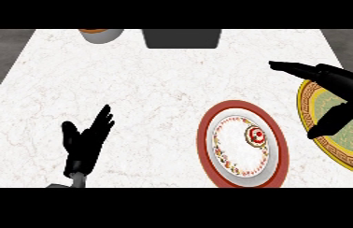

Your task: Pick the cupcake from the plate and place it in the plate

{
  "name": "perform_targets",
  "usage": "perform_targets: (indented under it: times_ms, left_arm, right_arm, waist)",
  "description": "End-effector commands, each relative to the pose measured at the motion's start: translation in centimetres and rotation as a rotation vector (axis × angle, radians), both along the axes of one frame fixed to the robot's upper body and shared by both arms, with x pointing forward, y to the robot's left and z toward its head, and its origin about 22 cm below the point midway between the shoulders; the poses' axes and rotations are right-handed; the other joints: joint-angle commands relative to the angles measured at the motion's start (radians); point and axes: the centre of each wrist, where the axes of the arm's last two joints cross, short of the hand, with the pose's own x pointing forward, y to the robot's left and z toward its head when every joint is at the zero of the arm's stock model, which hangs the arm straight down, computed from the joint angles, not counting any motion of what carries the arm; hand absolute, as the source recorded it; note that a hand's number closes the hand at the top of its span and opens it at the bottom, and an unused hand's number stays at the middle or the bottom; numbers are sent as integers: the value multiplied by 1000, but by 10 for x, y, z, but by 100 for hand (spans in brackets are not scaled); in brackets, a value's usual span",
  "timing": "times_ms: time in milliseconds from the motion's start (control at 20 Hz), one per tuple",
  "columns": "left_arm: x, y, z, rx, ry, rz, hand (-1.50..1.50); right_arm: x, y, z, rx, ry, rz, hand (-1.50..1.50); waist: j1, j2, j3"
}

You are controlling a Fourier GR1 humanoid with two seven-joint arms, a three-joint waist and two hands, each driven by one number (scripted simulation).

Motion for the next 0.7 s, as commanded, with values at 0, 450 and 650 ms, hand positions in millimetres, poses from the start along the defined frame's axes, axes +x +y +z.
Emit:
perform_targets:
  times_ms: [0, 450, 650]
  left_arm:
    - [-6, 10, -24, -14, 8, -8, 0]
    - [-6, -13, 3, 2, -8, -22, 0]
    - [7, -19, 13, -2, -6, -4, 0]
  right_arm:
    - [-15, 27, -21, -33, -12, -3, -150]
    - [-38, 58, -67, -160, 81, 11, -150]
    - [-57, 50, -65, -135, 86, 22, -150]
  waist:
    - [-3, 1, 0]
    - [4, 2, 0]
    - [-3, 1, 0]
